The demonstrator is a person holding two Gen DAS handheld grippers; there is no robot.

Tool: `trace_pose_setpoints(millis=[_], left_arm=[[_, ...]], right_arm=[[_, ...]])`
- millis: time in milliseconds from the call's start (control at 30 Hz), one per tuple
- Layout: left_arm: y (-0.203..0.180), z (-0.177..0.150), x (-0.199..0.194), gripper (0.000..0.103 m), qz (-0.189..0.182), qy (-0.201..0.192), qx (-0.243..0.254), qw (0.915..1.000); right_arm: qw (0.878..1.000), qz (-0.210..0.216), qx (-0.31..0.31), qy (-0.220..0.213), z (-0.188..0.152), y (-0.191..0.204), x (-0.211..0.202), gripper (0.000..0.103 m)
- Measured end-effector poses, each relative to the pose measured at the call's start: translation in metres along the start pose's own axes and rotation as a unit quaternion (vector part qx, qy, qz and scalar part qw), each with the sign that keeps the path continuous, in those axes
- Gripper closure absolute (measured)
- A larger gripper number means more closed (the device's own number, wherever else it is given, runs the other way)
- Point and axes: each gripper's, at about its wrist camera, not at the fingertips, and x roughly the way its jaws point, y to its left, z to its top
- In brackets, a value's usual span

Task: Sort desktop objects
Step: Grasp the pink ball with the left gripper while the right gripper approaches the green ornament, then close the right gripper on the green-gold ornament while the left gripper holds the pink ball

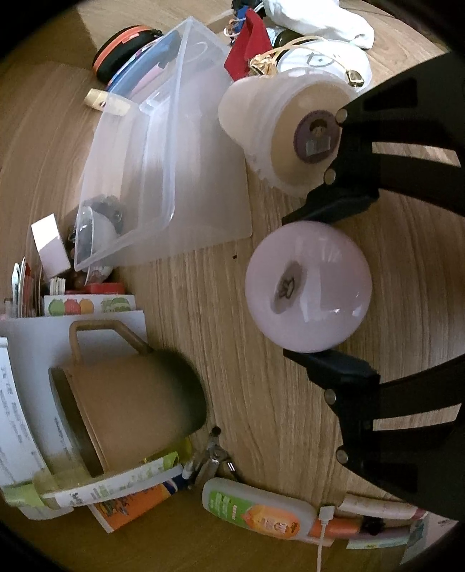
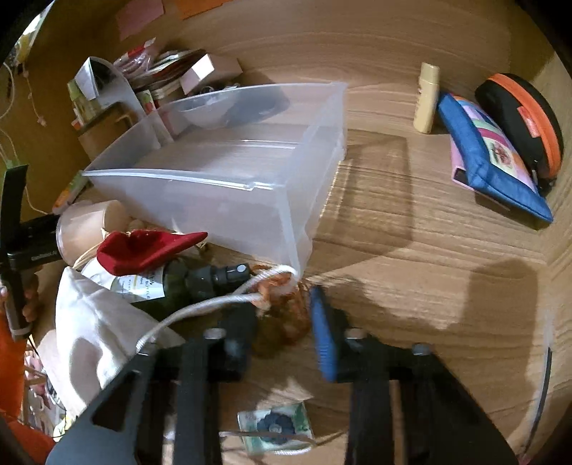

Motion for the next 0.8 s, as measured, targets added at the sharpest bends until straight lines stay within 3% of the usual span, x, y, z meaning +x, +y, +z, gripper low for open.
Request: trace_pose_setpoints(millis=[200, 633, 800], left_arm=[[0.005, -0.004, -0.008, 0.041, 0.005, -0.018, -0.013, 0.9997], [0.012, -0.007, -0.038, 0.041, 0.01, -0.054, -0.031, 0.998], [0.015, -0.005, -0.058, 0.04, 0.006, -0.074, -0.036, 0.9966]], right_arm=[[1.0, 0.0, 0.004, -0.023, -0.002, 0.0, -0.007, 0.097], [0.993, -0.016, 0.002, -0.113, 0.009, 0.013, -0.075, 0.097], [0.994, -0.036, -0.01, -0.106, 0.01, 0.016, -0.078, 0.097]])
